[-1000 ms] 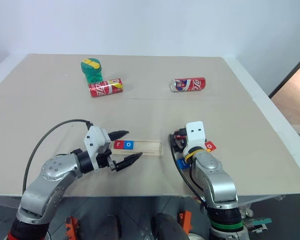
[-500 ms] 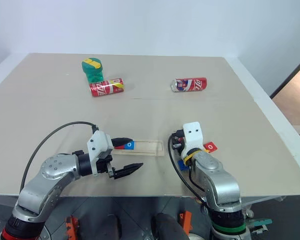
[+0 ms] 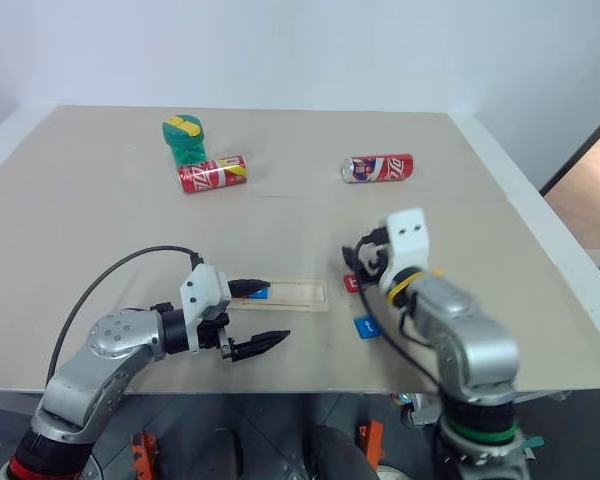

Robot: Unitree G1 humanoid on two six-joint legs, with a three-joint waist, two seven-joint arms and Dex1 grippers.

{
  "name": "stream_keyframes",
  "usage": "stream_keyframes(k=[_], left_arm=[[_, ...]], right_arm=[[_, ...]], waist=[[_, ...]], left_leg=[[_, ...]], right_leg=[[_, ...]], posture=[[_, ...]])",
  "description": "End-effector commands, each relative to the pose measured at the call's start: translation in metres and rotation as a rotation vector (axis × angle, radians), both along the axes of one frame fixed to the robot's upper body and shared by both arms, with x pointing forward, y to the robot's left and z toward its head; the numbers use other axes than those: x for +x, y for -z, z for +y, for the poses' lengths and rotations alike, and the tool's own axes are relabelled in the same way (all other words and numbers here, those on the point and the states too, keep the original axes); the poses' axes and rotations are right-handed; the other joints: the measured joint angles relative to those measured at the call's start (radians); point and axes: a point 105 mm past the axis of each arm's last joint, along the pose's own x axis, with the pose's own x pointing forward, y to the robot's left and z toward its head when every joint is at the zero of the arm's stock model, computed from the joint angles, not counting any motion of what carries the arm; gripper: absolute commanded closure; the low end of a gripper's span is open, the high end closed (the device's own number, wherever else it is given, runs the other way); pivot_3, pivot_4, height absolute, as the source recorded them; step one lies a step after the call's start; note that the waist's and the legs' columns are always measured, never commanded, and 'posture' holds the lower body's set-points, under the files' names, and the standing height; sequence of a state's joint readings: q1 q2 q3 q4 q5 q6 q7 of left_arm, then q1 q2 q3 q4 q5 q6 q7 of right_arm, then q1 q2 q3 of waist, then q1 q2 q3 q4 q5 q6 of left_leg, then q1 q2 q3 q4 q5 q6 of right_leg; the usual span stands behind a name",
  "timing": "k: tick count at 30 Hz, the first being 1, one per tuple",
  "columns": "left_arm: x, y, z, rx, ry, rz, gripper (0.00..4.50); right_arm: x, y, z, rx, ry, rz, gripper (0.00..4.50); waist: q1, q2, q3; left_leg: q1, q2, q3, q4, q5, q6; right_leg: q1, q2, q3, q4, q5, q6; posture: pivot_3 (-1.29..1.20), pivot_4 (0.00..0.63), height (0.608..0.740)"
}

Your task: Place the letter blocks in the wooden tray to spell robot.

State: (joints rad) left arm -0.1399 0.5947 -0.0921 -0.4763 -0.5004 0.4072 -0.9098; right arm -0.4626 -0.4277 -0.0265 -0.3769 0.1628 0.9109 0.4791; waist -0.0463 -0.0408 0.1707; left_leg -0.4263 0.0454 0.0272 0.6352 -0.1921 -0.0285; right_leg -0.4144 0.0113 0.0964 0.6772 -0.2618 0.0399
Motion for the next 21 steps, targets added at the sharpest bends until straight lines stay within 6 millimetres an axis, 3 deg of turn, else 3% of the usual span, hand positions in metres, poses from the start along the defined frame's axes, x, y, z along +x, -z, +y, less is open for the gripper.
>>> stream_keyframes(k=[1,5,9,16,17,21], left_arm=[[-0.003,-0.006,-0.007,0.007,0.075,-0.058,0.00],[-0.003,-0.004,-0.007,0.024,0.096,-0.061,0.00],[-0.003,-0.004,-0.007,0.011,0.079,-0.058,0.00],[-0.004,-0.004,-0.004,0.007,0.024,-0.057,0.00],[-0.004,-0.004,-0.003,0.006,0.016,-0.056,0.00],[-0.004,-0.004,-0.002,-0.003,-0.014,-0.044,0.00]], right_arm=[[-0.004,0.006,-0.010,-0.096,-0.394,0.027,0.63],[-0.005,0.019,-0.016,-0.183,-0.670,0.087,0.63],[0.005,0.030,-0.016,-0.246,-0.781,0.084,0.63],[0.011,0.050,-0.005,-0.263,-0.872,0.124,0.63],[0.010,0.055,-0.005,-0.266,-0.877,0.132,0.87],[0.010,0.071,-0.006,-0.265,-0.834,0.149,0.87]], waist=[[0.001,0.001,0.001],[-0.016,0.002,0.002],[-0.024,0.006,0.005],[-0.025,0.007,0.005],[-0.024,0.007,0.005],[-0.024,0.007,0.006]], left_leg=[[0.001,0.000,0.000,0.000,-0.001,0.001],[0.003,0.002,0.001,0.000,-0.005,0.008],[0.004,0.003,0.000,-0.001,-0.006,0.009],[0.003,0.001,0.000,0.000,-0.005,0.009],[0.003,0.001,0.000,0.000,-0.005,0.009],[0.003,0.001,0.000,0.001,-0.005,0.009]], right_leg=[[0.002,-0.001,-0.001,-0.002,-0.002,-0.003],[0.005,0.002,0.001,-0.007,0.001,0.000],[0.005,0.004,0.001,-0.007,0.001,0.000],[0.006,0.001,0.001,-0.006,0.004,-0.005],[0.006,0.001,0.001,-0.006,0.004,-0.004],[0.007,-0.001,0.002,-0.006,0.005,-0.003]], posture=[[0.00,0.150,0.740],[0.00,0.150,0.740],[0.00,0.150,0.740],[0.00,0.150,0.740],[0.00,0.150,0.740],[0.00,0.150,0.740]])
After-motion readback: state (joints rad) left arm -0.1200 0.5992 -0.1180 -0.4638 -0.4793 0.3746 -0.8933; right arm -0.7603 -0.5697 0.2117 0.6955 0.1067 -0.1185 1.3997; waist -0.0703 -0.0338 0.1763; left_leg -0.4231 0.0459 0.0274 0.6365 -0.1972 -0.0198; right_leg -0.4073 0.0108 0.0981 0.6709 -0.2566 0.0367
